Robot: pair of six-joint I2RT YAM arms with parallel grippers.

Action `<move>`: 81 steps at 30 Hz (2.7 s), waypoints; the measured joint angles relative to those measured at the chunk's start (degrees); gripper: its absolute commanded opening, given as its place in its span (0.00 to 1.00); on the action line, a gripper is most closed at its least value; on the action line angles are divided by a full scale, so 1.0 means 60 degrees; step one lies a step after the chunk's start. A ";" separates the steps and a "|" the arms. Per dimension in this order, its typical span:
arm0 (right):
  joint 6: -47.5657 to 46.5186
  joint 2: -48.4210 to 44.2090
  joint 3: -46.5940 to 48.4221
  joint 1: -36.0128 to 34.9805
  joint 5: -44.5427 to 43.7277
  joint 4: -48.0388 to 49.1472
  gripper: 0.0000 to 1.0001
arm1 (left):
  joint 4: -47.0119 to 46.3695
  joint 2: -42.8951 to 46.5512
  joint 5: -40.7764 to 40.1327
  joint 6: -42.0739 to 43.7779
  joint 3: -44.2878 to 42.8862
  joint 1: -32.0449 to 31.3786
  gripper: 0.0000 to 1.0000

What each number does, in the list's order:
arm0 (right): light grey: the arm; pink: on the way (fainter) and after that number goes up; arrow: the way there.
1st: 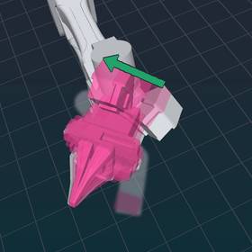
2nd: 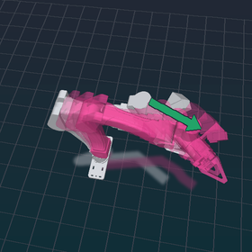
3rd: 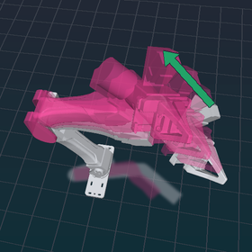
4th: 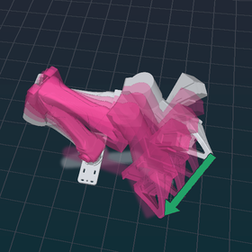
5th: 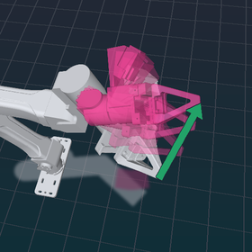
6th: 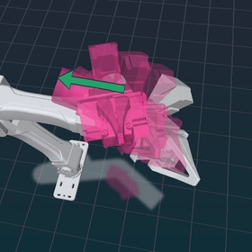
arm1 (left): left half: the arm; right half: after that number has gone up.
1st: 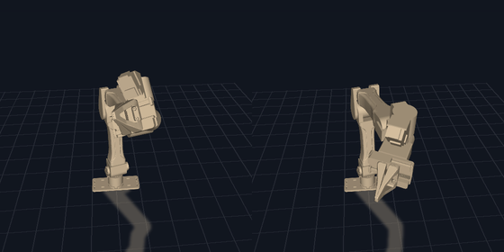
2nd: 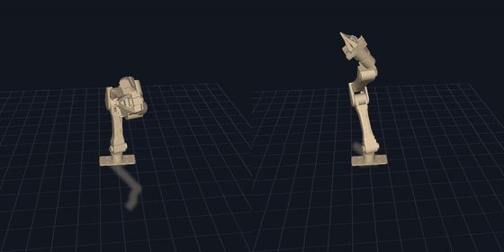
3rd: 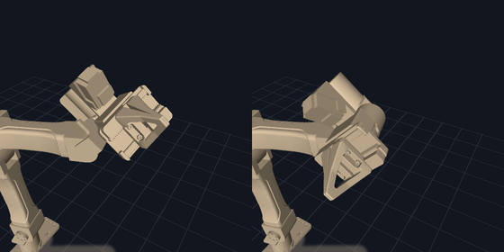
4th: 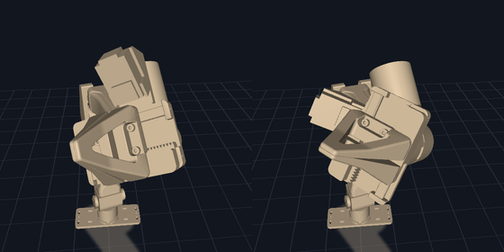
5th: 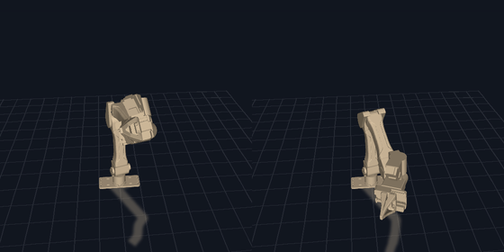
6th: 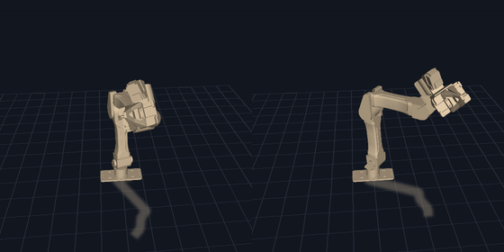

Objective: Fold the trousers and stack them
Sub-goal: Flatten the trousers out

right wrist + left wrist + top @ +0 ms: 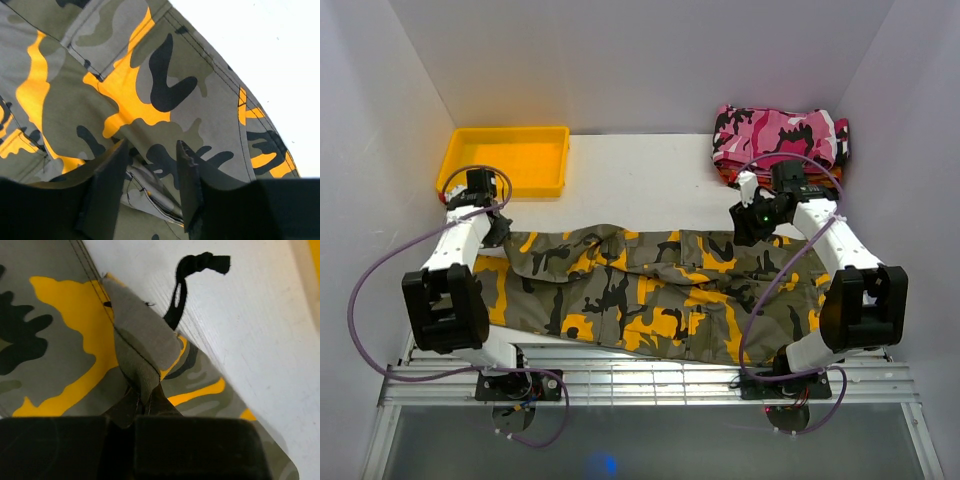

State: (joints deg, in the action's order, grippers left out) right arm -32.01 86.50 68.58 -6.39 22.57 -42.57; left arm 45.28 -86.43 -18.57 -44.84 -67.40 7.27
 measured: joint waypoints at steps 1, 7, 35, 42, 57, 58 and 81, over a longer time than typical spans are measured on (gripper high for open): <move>-0.0015 0.0069 0.0000 0.0000 -0.0058 -0.0036 0.43 | -0.0270 -0.0328 0.0120 -0.0073 0.0175 0.0062 0.04; -0.0229 0.0623 -0.0208 0.0062 -0.0841 -0.0127 0.44 | -0.2572 -0.0586 0.1188 0.1111 0.0911 0.0124 0.41; -0.1461 0.1224 -0.0219 0.0495 -0.1235 -0.0954 0.60 | 0.0663 -0.2000 1.1347 2.5722 -0.0328 0.3089 0.78; -0.1636 0.1719 -0.0219 0.0907 -0.1566 -0.0958 0.59 | -0.1242 -0.2922 1.1781 2.6181 -0.0087 0.2157 0.78; -0.1738 0.1854 -0.0186 0.1490 -0.1555 -0.1111 0.56 | -0.1883 -0.3705 1.0502 2.6359 -0.0087 0.1719 0.10; -0.1738 0.1854 -0.0175 0.1508 -0.1559 -0.1129 0.55 | -0.1843 -0.3705 1.0357 2.6374 -0.0022 0.1719 0.05; -0.1738 0.1942 0.0288 0.1628 -0.1217 -0.1421 0.55 | -0.1111 -0.1515 0.9005 2.6436 0.0448 0.1315 0.98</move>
State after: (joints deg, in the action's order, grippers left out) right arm -42.44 98.15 70.30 3.38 15.27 -51.09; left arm 38.61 -95.53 35.46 113.78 -64.71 15.16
